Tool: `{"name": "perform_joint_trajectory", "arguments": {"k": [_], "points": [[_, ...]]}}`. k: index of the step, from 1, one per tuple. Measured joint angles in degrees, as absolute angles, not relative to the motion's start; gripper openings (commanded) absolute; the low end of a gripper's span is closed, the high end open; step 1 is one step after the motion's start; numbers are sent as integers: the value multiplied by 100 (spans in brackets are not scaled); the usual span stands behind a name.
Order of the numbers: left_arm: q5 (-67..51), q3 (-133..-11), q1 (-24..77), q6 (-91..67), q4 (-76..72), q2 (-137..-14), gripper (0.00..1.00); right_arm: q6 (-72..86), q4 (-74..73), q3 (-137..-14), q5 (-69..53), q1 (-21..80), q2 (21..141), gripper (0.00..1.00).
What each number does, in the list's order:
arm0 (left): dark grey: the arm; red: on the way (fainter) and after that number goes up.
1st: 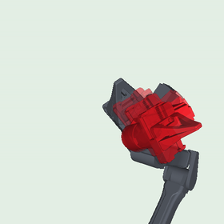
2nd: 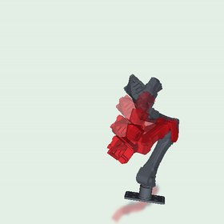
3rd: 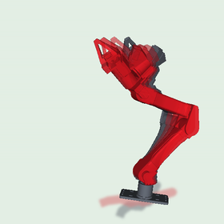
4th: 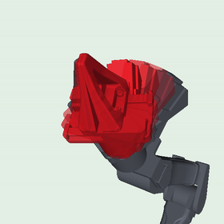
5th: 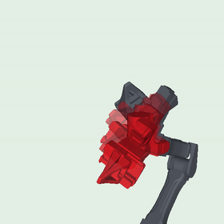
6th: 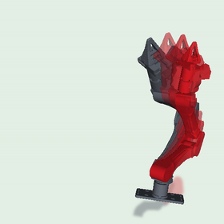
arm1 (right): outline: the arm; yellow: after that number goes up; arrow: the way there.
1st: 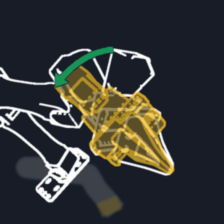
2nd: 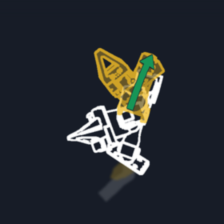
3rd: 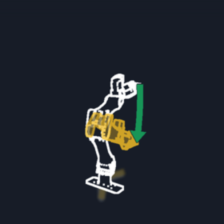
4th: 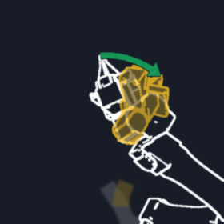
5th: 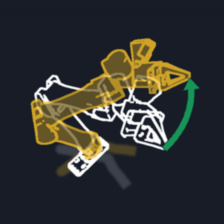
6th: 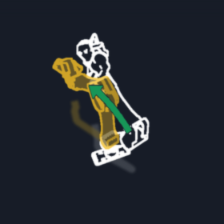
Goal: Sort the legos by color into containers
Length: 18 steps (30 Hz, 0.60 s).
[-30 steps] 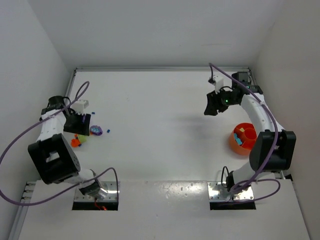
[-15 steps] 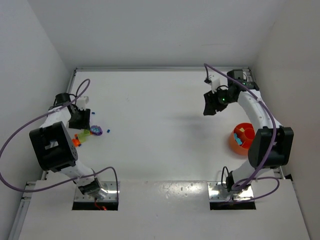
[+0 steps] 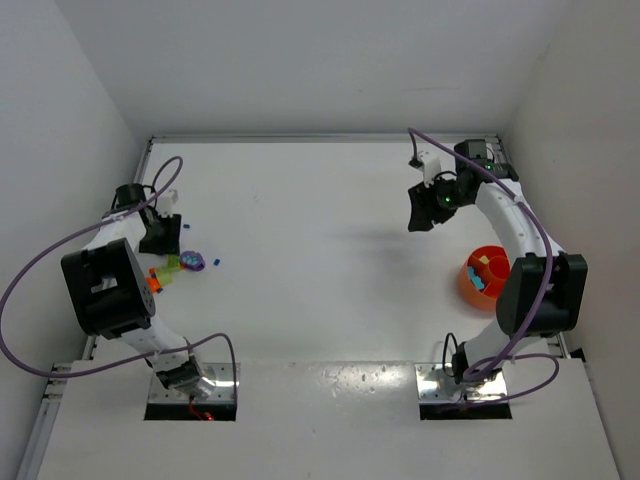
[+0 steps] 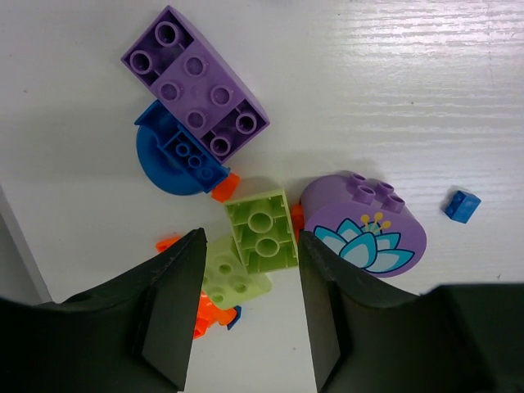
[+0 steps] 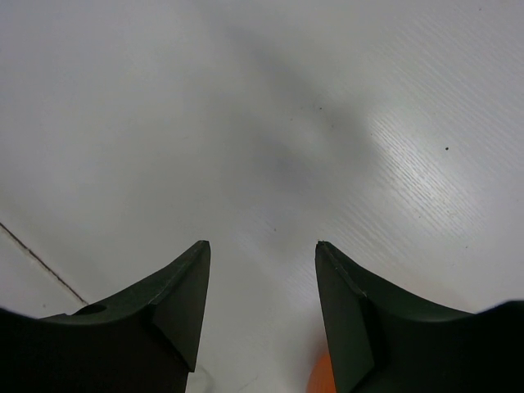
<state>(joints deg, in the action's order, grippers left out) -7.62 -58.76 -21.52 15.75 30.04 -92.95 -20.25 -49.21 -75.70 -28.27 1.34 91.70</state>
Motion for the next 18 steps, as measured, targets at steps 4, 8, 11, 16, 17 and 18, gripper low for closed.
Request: {"name": "perform_joint_trajectory", "arguments": {"k": [4, 8, 11, 16, 17, 18], "points": [[-738, -5876, -2150, 1575, 2947, -9297, 55, -2058, -4925, -7570, -2801, 134, 9170, 55], [-720, -5876, -2150, 1573, 2921, -9351, 56, -2062, -4934, -7570, -2766, 134, 9170, 55], [-707, -5881, -2150, 1568, 2867, -9441, 56, -2062, -4939, -7570, -2742, 134, 9170, 55], [-701, -5863, -2145, 1570, 2869, -9531, 58, -2064, -4936, -7570, -2720, 134, 9170, 55], [-701, -5863, -2145, 1570, 2862, -9553, 58, -2064, -4936, -7570, -2720, 134, 9170, 55], [-701, -5863, -2145, 1570, 2864, -9570, 58, -2064, -4936, -7570, -2718, 134, 9170, 55]]}}
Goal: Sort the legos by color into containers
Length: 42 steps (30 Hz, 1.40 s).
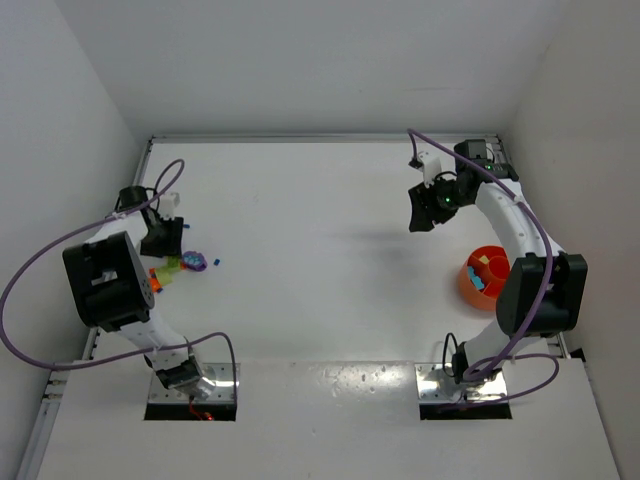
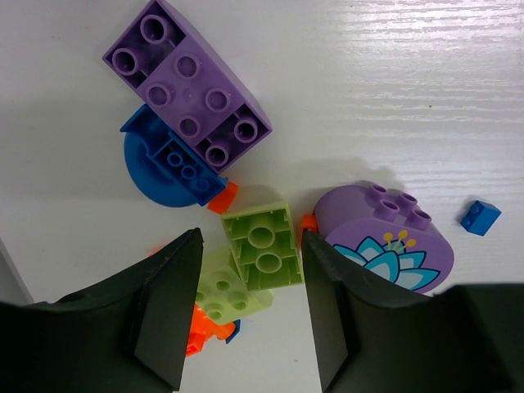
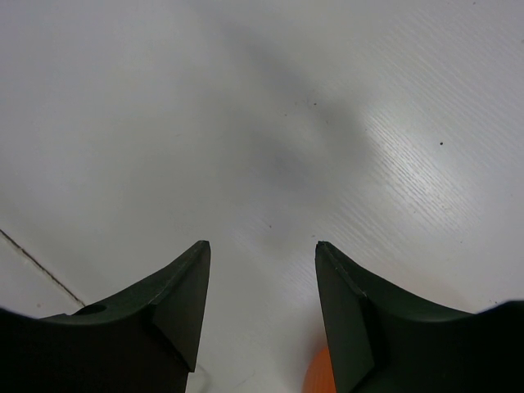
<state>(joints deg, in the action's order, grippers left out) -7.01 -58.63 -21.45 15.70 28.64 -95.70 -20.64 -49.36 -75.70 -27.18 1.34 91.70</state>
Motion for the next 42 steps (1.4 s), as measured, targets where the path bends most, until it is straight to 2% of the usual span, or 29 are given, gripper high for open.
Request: {"name": "perform_joint_trajectory", "arguments": {"k": [12, 19, 25, 30, 35, 42], "points": [[-696, -5601, -2106, 1577, 2867, -9601, 52, -2067, -4936, -7570, -2698, 134, 9170, 55], [-703, -5599, -1997, 1575, 2862, -9601, 36, -2067, -4930, -7566, -2698, 134, 9170, 55], [-913, -5599, -1984, 1599, 2869, -9585, 32, -2067, -4915, -7544, -2766, 132, 9168, 55], [-1640, -5599, -1966, 1765, 3065, -9120, 29, -2016, -4993, -7544, -3409, 132, 9168, 55], [-2788, -5621, -1839, 2150, 3291, -7946, 29, -1549, -4976, -7546, -4364, 189, 9150, 55], [-4445, -5887, -945, 2386, 3662, -6987, 29, 25, -4077, -7546, -5315, 860, 9035, 52]]}}
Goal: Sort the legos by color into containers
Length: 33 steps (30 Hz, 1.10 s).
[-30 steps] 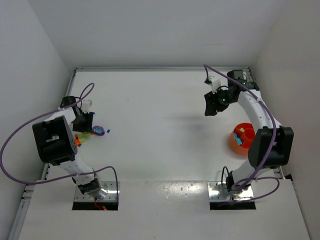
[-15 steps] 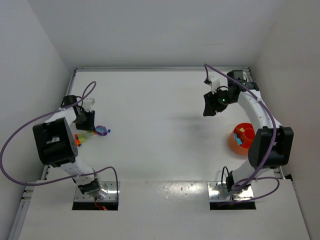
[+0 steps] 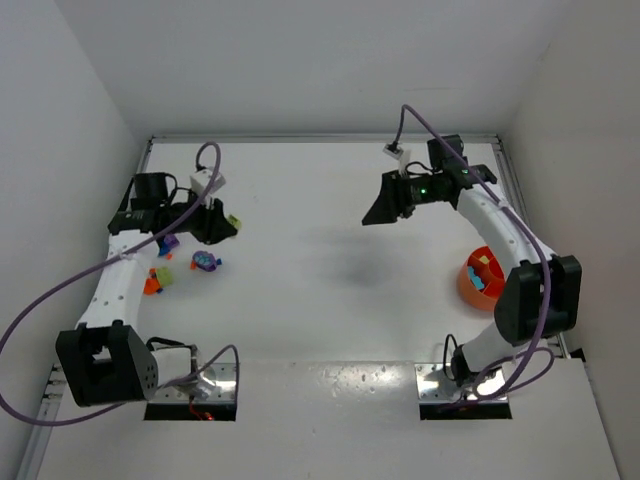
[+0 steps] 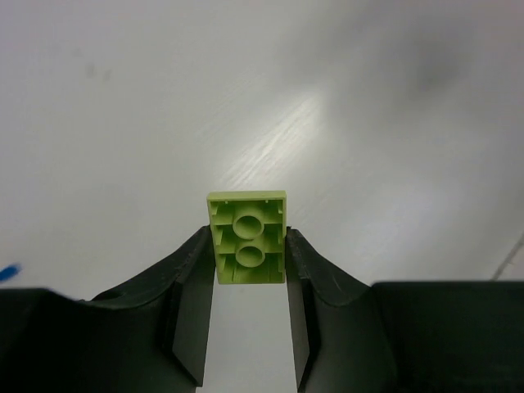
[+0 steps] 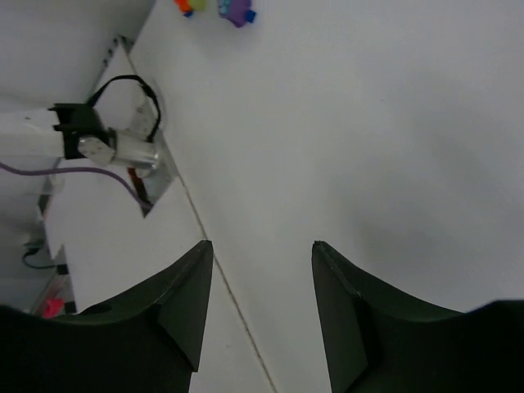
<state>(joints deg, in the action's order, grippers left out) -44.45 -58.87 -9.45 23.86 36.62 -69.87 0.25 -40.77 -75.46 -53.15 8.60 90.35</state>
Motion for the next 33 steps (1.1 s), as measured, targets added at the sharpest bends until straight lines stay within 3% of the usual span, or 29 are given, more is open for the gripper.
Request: {"name": "perform_joint_trajectory", "arguments": {"k": [6, 17, 33], "points": [[-5164, -5894, 137, 2163, 3791, -6943, 29, 1417, -3044, -7634, -5621, 1664, 9190, 54], [-4978, -5894, 1433, 1354, 3210, -6785, 29, 2969, -1931, -7874, -5725, 2447, 10033, 67], [-4051, -5885, 2161, 1105, 2904, -6788, 29, 3496, -1586, -8112, -5570, 3065, 10256, 68]]}}
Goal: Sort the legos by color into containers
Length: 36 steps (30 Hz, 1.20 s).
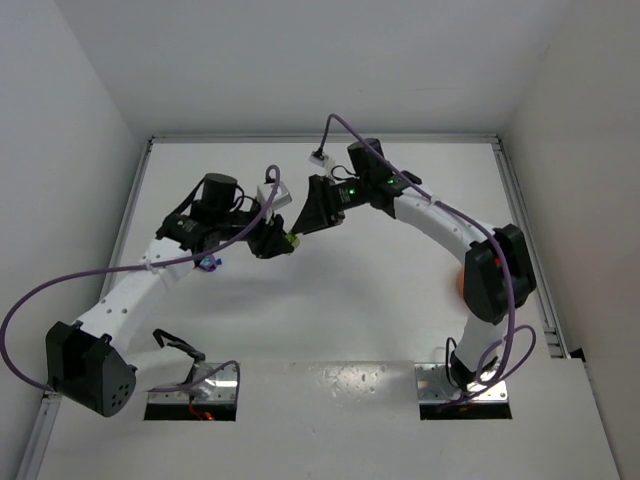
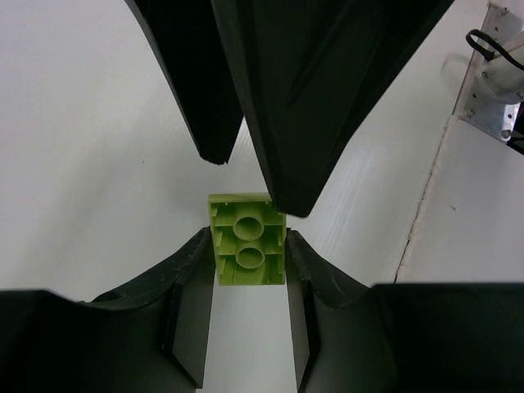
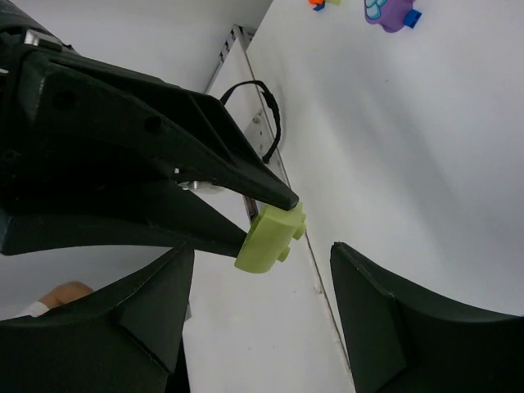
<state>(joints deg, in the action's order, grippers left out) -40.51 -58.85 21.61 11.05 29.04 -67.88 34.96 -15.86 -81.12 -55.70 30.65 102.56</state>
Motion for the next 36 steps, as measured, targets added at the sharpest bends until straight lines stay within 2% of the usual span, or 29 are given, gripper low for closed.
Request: {"name": "perform_joint_trajectory", "arguments": {"k": [8, 14, 24, 25, 26, 28, 30, 32, 36], "points": [[-3892, -5865, 2206, 1103, 2910, -6785, 29, 3627, -1496, -8103, -5575, 3264, 10499, 68], [-3806, -5863, 2226, 1109, 2952, -6785, 29, 3699, -1448, -8077, -5542, 3282, 10534, 60], [-3664, -5787, 2233, 1114, 2908, -6772, 29, 3892, -1326, -8001, -5415, 3385, 10606, 23], [-3647, -5787, 2233, 1118, 2906, -6770, 30, 3924, -1328, -7994, -5400, 3387, 10606, 16], [-3632, -5784, 2237, 1118, 2904, -6768, 33, 3933, -1321, -7994, -5400, 3385, 10608, 12], [-3607, -5780, 2241, 1129, 2902, -6759, 48, 3935, -1297, -7985, -5393, 3385, 10608, 5], [-3592, -5778, 2241, 1133, 2897, -6735, 65, 3894, -1297, -7959, -5395, 3378, 10608, 4], [-3579, -5774, 2246, 1122, 2891, -6698, 76, 3780, -1365, -7950, -5356, 3341, 10606, 2], [-3503, -5769, 2248, 1131, 2882, -6639, 90, 3181, -1835, -7953, -5037, 3168, 10519, 1]]}}
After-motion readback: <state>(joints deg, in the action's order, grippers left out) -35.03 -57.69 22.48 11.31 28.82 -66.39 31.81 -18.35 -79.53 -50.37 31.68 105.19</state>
